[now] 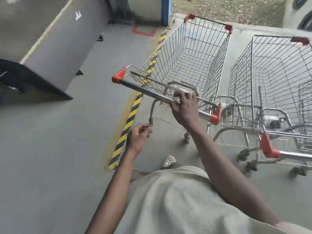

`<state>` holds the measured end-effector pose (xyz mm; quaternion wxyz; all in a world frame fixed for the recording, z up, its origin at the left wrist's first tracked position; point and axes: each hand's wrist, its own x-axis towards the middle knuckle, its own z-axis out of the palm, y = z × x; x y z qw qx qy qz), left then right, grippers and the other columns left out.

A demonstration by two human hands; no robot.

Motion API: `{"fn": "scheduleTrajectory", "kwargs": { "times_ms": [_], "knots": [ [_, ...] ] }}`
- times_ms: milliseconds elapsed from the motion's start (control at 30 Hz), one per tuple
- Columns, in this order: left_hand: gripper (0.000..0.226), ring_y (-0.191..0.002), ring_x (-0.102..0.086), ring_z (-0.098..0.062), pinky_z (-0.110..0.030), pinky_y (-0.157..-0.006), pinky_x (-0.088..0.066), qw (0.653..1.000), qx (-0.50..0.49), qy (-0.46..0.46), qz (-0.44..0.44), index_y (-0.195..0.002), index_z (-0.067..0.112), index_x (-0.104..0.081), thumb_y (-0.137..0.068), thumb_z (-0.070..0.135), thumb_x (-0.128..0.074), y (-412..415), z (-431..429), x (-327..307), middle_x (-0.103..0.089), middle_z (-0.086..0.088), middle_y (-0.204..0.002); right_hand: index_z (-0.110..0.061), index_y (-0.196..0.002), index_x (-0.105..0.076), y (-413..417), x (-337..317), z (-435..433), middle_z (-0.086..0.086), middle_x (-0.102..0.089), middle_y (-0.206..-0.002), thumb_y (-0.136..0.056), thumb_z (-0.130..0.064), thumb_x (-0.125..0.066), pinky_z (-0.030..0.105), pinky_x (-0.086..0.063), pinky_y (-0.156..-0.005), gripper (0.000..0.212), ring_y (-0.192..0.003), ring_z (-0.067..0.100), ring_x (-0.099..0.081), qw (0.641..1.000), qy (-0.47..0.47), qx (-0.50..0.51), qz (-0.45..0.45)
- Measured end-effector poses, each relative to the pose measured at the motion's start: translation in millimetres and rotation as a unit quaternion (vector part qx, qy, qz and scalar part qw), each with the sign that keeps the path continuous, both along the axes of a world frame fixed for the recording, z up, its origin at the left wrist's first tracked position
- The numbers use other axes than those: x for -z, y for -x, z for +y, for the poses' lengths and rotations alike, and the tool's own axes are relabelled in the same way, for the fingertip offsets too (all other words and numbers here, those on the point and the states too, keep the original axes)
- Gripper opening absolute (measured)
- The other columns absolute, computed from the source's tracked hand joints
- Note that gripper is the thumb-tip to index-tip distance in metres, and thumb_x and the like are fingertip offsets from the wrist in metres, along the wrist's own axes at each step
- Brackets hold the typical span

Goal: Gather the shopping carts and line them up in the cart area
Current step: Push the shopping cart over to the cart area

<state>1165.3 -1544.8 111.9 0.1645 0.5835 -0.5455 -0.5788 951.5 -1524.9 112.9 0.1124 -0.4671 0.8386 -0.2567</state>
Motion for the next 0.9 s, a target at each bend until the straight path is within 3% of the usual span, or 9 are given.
{"fn": "scheduleTrajectory", "kwargs": {
  "times_ms": [133, 233, 300, 367, 433, 533, 633, 733, 900],
  "knots": [
    [0.010, -0.094, -0.065, -0.016, -0.018, -0.075, -0.050, 0.986, 0.082, 0.129, -0.060, -0.099, 0.027, -0.070, -0.090, 0.029, -0.068, 6.8, -61.3, -10.8, -0.071, 0.005, -0.095, -0.027, -0.110, -0.062, -23.7, 21.2, -7.6, -0.001, -0.058, -0.111, -0.102, -0.058, -0.041, 0.041, -0.022, -0.101, 0.038, -0.111, 0.022, -0.045, 0.991, -0.037, 0.069, 0.107],
    [0.033, -0.116, -0.047, -0.027, -0.041, -0.098, -0.044, 0.893, 0.190, 0.372, -0.167, -0.115, 0.024, -0.068, -0.085, 0.035, -0.066, 15.5, -110.8, -13.4, -0.059, -0.007, -0.121, -0.031, -0.116, -0.056, -38.3, 28.0, -21.6, 0.004, -0.045, -0.134, -0.099, -0.066, -0.037, 0.045, -0.012, -0.110, 0.044, -0.131, 0.022, -0.033, 0.980, -0.067, 0.135, 0.130],
    [0.046, -0.122, -0.034, -0.027, -0.046, -0.101, -0.037, 0.834, 0.251, 0.446, -0.206, -0.126, 0.022, -0.062, -0.082, 0.037, -0.067, 19.2, -139.5, -16.7, -0.050, -0.010, -0.132, -0.032, -0.123, -0.053, -45.0, 25.2, -25.2, 0.003, -0.032, -0.141, -0.096, -0.073, -0.031, 0.045, -0.001, -0.117, 0.053, -0.139, 0.021, -0.023, 0.972, -0.092, 0.176, 0.124],
    [0.049, -0.126, -0.031, -0.027, -0.047, -0.106, -0.029, 0.808, 0.295, 0.466, -0.205, -0.130, 0.020, -0.060, -0.085, 0.040, -0.063, 18.0, -162.7, -17.2, -0.048, -0.011, -0.137, -0.033, -0.130, -0.050, -54.1, 23.1, -23.0, 0.005, -0.030, -0.144, -0.094, -0.080, -0.021, 0.046, 0.013, -0.121, 0.066, -0.146, 0.023, -0.017, 0.964, -0.115, 0.218, 0.104],
    [0.044, -0.129, -0.038, -0.029, -0.044, -0.110, -0.021, 0.798, 0.339, 0.463, -0.184, -0.130, 0.020, -0.061, -0.092, 0.041, -0.056, 18.2, -187.4, -9.7, -0.053, -0.008, -0.138, -0.035, -0.135, -0.046, -64.2, 21.6, -21.7, 0.006, -0.030, -0.151, -0.095, -0.079, -0.016, 0.054, 0.015, -0.122, 0.067, -0.152, 0.023, -0.011, 0.955, -0.131, 0.246, 0.102],
    [0.032, -0.123, -0.051, -0.027, -0.045, -0.112, -0.024, 0.795, 0.392, 0.438, -0.152, -0.123, 0.025, -0.062, -0.101, 0.036, -0.042, 24.0, -219.4, 8.0, -0.063, -0.001, -0.129, -0.043, -0.143, -0.035, -70.2, 20.1, -24.8, 0.002, -0.013, -0.163, -0.098, -0.073, -0.014, 0.060, 0.021, -0.119, 0.058, -0.157, 0.021, 0.013, 0.945, -0.171, 0.267, 0.080],
    [0.039, -0.119, -0.048, -0.026, -0.044, -0.108, -0.024, 0.782, 0.419, 0.433, -0.160, -0.121, 0.028, -0.062, -0.103, 0.041, -0.030, 24.6, -230.4, 19.7, -0.063, 0.001, -0.125, -0.047, -0.145, -0.026, -67.4, 16.7, -26.2, -0.004, -0.001, -0.163, -0.100, -0.072, -0.017, 0.065, 0.023, -0.116, 0.052, -0.153, 0.025, 0.030, 0.943, -0.208, 0.259, 0.039],
    [0.044, -0.122, -0.045, -0.031, -0.048, -0.108, -0.026, 0.770, 0.422, 0.443, -0.179, -0.122, 0.024, -0.061, -0.104, 0.045, -0.026, 31.1, -237.2, 25.7, -0.060, -0.003, -0.127, -0.049, -0.143, -0.025, -56.3, 12.4, -31.5, -0.006, 0.003, -0.158, -0.100, -0.072, -0.019, 0.069, 0.022, -0.113, 0.050, -0.150, 0.027, 0.035, 0.944, -0.216, 0.250, 0.003],
    [0.044, -0.105, -0.050, -0.029, -0.044, -0.096, -0.029, 0.752, 0.402, 0.492, -0.174, -0.111, 0.019, -0.061, -0.100, 0.043, -0.026, 72.8, -257.0, 27.7, -0.062, -0.005, -0.112, -0.046, -0.144, -0.030, -14.6, 5.1, -54.7, -0.007, 0.002, -0.154, -0.101, -0.071, -0.018, 0.069, 0.024, -0.112, 0.051, -0.150, 0.026, 0.035, 0.943, -0.229, 0.241, -0.023]
  ]
}}
